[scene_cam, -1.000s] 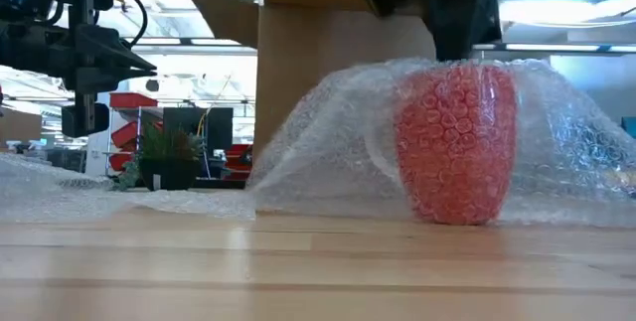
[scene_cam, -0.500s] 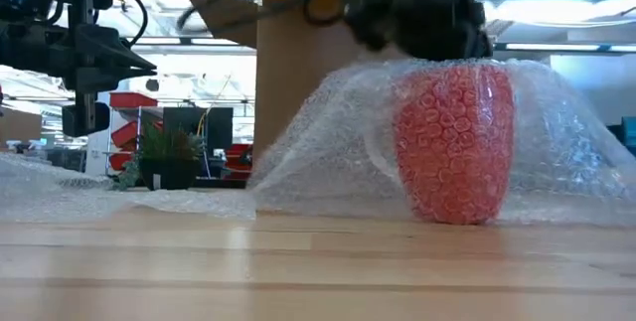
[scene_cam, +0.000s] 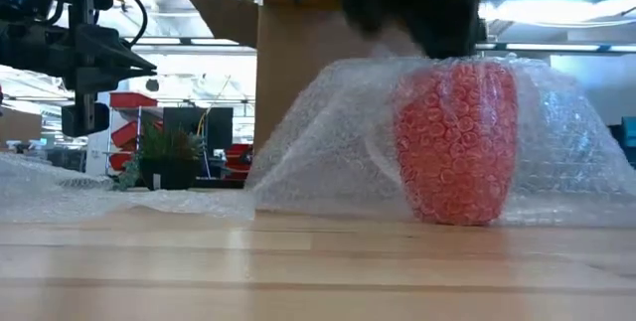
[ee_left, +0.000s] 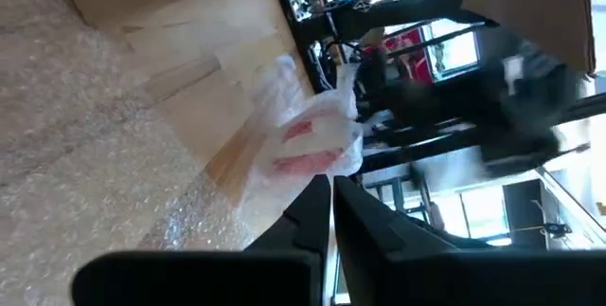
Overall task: Wrap mug
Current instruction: Wrap the red mug with bubble wrap
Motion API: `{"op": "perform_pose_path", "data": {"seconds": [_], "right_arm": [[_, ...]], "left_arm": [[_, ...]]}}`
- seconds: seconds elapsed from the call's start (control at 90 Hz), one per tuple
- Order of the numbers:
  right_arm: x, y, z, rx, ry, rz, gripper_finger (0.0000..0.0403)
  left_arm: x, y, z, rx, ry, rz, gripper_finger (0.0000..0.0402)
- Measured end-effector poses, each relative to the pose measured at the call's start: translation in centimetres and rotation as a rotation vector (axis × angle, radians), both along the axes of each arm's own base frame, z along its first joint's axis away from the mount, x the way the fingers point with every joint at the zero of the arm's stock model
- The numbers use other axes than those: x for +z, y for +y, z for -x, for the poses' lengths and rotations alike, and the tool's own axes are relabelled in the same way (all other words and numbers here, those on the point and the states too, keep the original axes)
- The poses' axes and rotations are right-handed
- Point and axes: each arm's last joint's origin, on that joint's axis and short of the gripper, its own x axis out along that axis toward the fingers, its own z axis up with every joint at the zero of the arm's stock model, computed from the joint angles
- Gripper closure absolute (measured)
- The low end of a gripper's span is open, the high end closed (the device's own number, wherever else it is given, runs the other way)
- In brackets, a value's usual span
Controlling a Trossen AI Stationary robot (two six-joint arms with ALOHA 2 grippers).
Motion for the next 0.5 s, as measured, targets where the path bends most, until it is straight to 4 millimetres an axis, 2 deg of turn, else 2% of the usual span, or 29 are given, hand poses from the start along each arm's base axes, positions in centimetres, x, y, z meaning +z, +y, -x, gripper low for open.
{"op": "perform_pose_path", "data": {"seconds": [0.1, 0.256, 0.311, 0.444, 0.5], "right_arm": [[1.8, -0.2, 0.7, -0.064, -0.052, -0.013, 0.0403], [2.4, -0.3, 0.6, -0.077, -0.11, 0.005, 0.0403], [1.4, -0.2, 0.2, -0.061, -0.101, 0.008, 0.0403], [-2.7, -0.3, -1.0, -0.038, -0.049, -0.034, 0.0403], [-3.7, -0.4, -1.1, -0.041, -0.048, -0.048, 0.0403]], "left_arm": [[0.0, 0.0, 0.0, -0.001, 0.0, -0.006, 0.0402], [0.0, 0.0, 0.0, -0.002, 0.0, -0.011, 0.0402], [0.0, 0.0, 0.0, -0.003, 0.0, -0.014, 0.0402], [0.0, 0.0, 0.0, -0.003, 0.0, -0.015, 0.0402], [0.0, 0.0, 0.0, -0.003, 0.0, -0.015, 0.0402]]}}
